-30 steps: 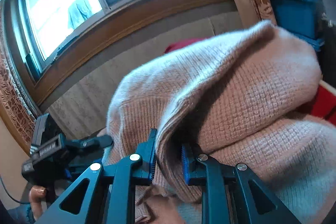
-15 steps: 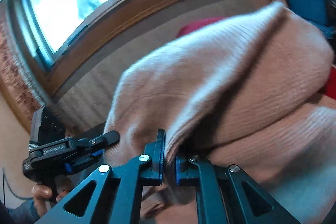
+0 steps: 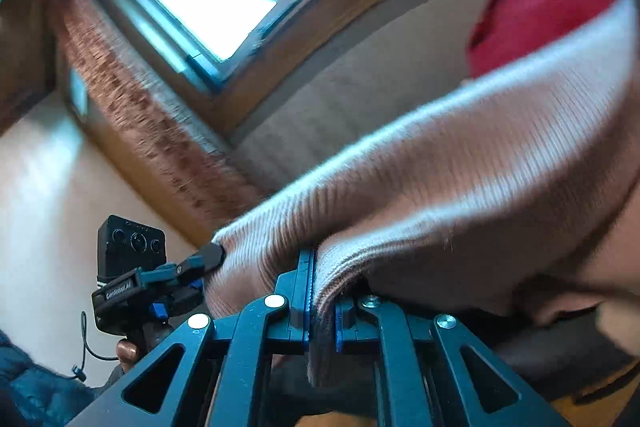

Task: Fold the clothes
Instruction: 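Grasp the sweater with the left gripper while the right gripper holds it up, then lower the held sweater onto the bench and open both grippers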

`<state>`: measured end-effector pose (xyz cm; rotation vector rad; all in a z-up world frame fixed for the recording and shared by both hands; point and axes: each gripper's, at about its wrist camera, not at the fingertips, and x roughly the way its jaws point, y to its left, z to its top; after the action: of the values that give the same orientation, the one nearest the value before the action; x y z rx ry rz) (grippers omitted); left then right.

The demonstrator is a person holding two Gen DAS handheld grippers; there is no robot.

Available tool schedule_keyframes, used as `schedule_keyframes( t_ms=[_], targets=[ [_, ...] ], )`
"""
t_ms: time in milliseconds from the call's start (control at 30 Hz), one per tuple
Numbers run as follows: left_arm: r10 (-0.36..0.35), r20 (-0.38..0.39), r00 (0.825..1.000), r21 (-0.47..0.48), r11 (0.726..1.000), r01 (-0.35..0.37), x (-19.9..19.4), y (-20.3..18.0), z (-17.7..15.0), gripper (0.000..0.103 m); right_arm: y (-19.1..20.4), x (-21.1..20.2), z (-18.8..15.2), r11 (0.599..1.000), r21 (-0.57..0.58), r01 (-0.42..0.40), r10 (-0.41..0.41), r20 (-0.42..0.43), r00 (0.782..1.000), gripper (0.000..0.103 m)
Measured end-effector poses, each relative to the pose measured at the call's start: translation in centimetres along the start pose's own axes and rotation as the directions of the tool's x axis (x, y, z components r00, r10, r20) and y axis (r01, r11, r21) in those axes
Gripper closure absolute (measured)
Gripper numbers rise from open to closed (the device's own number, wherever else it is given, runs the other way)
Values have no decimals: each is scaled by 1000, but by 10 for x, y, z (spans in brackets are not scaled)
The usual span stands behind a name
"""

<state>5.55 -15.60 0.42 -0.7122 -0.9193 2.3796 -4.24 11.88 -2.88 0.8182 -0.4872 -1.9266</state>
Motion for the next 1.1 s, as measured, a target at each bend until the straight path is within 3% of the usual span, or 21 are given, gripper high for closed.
schedule_keyframes(
  t_ms=[200, 433, 600, 733, 833, 967, 1100],
  targets=[
    [-21, 188, 982, 8, 1000, 20, -106, -19, -5, 91, 81, 19, -1, 974, -97, -207, 204, -36, 978, 95],
    [-21, 367, 930, 86, 996, -12, -202, -54, -9, 91, 175, 37, -9, 888, -193, -417, 406, -97, 909, 95],
    [60, 426, 903, 116, 986, -120, -233, -71, 3, 91, 214, 40, -8, 832, -228, -505, 497, -98, 862, 95],
    [143, 456, 879, 80, 976, -200, -235, -57, 27, 91, 221, 59, 4, 843, -223, -489, 488, -67, 870, 95],
    [195, 455, 869, 26, 973, -231, -219, -24, 60, 91, 213, 89, 26, 882, -214, -419, 425, -21, 905, 95],
    [250, 417, 874, -62, 967, -247, -187, 28, 109, 91, 200, 131, 57, 931, -199, -305, 320, 45, 946, 95],
    [310, 367, 877, -110, 951, -290, -138, 74, 150, 91, 177, 173, 92, 968, -178, -176, 197, 109, 974, 95]
  ],
)
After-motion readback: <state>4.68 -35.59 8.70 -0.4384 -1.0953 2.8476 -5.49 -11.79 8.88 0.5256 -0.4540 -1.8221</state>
